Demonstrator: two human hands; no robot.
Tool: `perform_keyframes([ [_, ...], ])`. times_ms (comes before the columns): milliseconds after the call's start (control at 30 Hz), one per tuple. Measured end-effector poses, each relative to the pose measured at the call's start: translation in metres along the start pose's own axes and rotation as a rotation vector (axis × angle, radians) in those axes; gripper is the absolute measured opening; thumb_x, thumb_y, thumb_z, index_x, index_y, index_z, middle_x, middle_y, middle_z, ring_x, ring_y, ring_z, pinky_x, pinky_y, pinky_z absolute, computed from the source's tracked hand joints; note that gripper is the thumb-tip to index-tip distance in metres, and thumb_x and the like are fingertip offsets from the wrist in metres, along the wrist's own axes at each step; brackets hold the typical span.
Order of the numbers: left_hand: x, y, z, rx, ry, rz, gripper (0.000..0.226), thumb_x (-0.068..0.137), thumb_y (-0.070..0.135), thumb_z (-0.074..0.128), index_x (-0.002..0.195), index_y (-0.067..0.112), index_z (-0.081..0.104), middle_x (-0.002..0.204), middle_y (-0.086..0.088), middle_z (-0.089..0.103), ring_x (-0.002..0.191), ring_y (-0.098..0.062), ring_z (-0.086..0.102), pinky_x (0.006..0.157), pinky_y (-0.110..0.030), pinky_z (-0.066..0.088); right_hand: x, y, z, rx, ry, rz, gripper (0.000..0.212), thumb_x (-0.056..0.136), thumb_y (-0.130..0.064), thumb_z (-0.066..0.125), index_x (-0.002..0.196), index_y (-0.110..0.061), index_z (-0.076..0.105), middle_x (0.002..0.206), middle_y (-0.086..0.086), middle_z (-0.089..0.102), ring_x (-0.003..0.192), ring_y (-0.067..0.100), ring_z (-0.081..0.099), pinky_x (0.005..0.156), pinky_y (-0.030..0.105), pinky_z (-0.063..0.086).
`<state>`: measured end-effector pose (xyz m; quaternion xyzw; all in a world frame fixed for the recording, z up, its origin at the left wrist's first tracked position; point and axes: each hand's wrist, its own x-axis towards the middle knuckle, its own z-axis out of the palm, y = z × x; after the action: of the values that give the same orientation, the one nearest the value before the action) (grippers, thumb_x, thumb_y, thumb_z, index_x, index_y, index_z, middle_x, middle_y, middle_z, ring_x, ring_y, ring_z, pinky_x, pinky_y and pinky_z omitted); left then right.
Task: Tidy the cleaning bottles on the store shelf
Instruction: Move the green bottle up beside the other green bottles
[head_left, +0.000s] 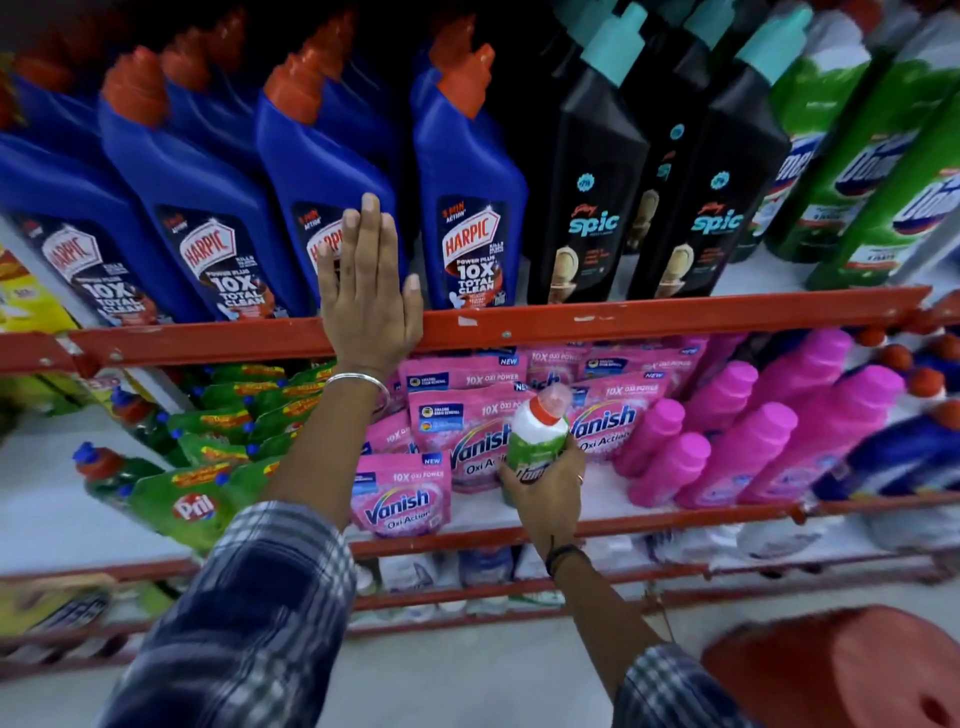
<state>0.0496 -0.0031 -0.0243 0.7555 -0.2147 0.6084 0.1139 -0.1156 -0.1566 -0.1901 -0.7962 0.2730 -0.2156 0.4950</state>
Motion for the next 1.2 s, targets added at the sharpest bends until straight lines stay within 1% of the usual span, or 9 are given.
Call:
perform_keyframes([
  [167, -0.001, 0.000, 0.003, 0.010, 0.053, -0.004, 0.052, 0.097, 0.027, 0.033, 0.140, -0.001, 0.029, 0.143, -0.017, 0.035, 0.146, -0.012, -0.003, 0.119, -0.035, -0.001, 0.004, 0.006, 0.002, 0.067, 0.003, 0.049, 0.075, 0.064, -0.027, 0.086, 0.122, -0.012, 0.041, 0.109, 0.000, 0.053, 0.100, 0.020, 0.056, 0.073, 0.026, 0.046],
  [267, 0.000, 0.000, 0.002, 0.023, 0.054, -0.004, 0.052, 0.096, 0.027, 0.034, 0.139, -0.002, 0.029, 0.143, -0.016, 0.033, 0.146, -0.012, -0.004, 0.119, -0.035, -0.001, 0.006, 0.007, -0.005, 0.086, -0.008, 0.054, 0.072, 0.062, -0.027, 0.088, 0.118, -0.012, 0.043, 0.104, -0.004, 0.054, 0.093, 0.016, 0.056, 0.072, 0.019, 0.045],
  [400, 0.001, 0.000, 0.000, 0.024, 0.032, -0.018, 0.052, 0.096, 0.027, 0.034, 0.139, -0.002, 0.028, 0.144, -0.016, 0.028, 0.146, -0.011, -0.006, 0.119, -0.035, -0.002, 0.009, -0.002, -0.027, 0.106, 0.051, 0.034, 0.068, 0.060, -0.026, 0.088, 0.111, -0.016, 0.044, 0.100, -0.002, 0.058, 0.090, 0.016, 0.059, 0.075, 0.030, 0.050],
  [533, 0.000, 0.001, -0.001, 0.036, 0.013, -0.022, 0.051, 0.098, 0.028, 0.030, 0.140, -0.001, 0.026, 0.151, -0.013, 0.020, 0.146, -0.012, -0.006, 0.119, -0.034, -0.003, 0.021, -0.026, -0.069, 0.120, 0.091, -0.068, 0.067, 0.059, -0.024, 0.090, 0.110, -0.022, 0.046, 0.099, -0.010, 0.057, 0.087, 0.001, 0.055, 0.073, 0.012, 0.041],
  [667, 0.000, 0.000, -0.002, 0.021, 0.007, -0.014, 0.055, 0.099, 0.028, 0.030, 0.145, 0.002, 0.019, 0.159, 0.004, -0.010, 0.146, -0.013, -0.005, 0.119, -0.035, -0.003, 0.034, -0.057, -0.116, 0.086, 0.210, -0.154, 0.073, 0.054, -0.029, 0.090, 0.115, -0.015, 0.052, 0.102, -0.004, 0.060, 0.092, 0.015, 0.057, 0.077, 0.030, 0.048],
  [800, -0.002, 0.000, -0.002, -0.005, 0.047, 0.004, 0.062, 0.099, 0.027, 0.033, 0.151, 0.007, 0.007, 0.160, 0.002, -0.004, 0.147, -0.016, 0.000, 0.119, -0.037, 0.000, 0.049, -0.093, -0.165, 0.042, 0.356, -0.226, 0.073, 0.049, -0.043, 0.090, 0.109, -0.018, 0.056, 0.100, -0.005, 0.062, 0.088, 0.015, 0.060, 0.075, 0.033, 0.051],
  [967, -0.002, -0.001, -0.001, 0.002, 0.060, 0.011, 0.060, 0.099, 0.027, 0.033, 0.151, 0.006, 0.011, 0.160, -0.002, 0.001, 0.147, -0.018, 0.004, 0.120, -0.038, 0.001, 0.070, -0.141, -0.220, 0.020, 0.508, -0.349, 0.086, 0.054, -0.037, 0.089, 0.120, -0.004, 0.045, 0.105, -0.001, 0.055, 0.092, 0.016, 0.053, 0.069, 0.015, 0.036],
  [1067, -0.003, 0.000, -0.002, -0.006, 0.060, 0.009, 0.061, 0.098, 0.027, 0.035, 0.151, 0.006, 0.013, 0.160, -0.002, 0.003, 0.147, -0.018, 0.006, 0.120, -0.038, 0.002, 0.089, -0.159, -0.240, 0.012, 0.605, -0.361, 0.088, 0.054, -0.043, 0.088, 0.119, -0.009, 0.042, 0.108, 0.006, 0.061, 0.091, 0.023, 0.058, 0.075, 0.034, 0.048],
  [1200, 0.001, 0.000, -0.001, -0.005, 0.060, 0.012, 0.060, 0.098, 0.028, 0.033, 0.151, 0.006, 0.013, 0.160, -0.002, 0.003, 0.147, -0.018, 0.005, 0.120, -0.038, 0.001, 0.117, -0.178, -0.257, -0.010, 0.673, -0.360, 0.086, 0.056, -0.047, 0.085, 0.122, -0.013, 0.041, 0.114, 0.009, 0.064, 0.099, 0.027, 0.061, 0.074, 0.029, 0.040],
])
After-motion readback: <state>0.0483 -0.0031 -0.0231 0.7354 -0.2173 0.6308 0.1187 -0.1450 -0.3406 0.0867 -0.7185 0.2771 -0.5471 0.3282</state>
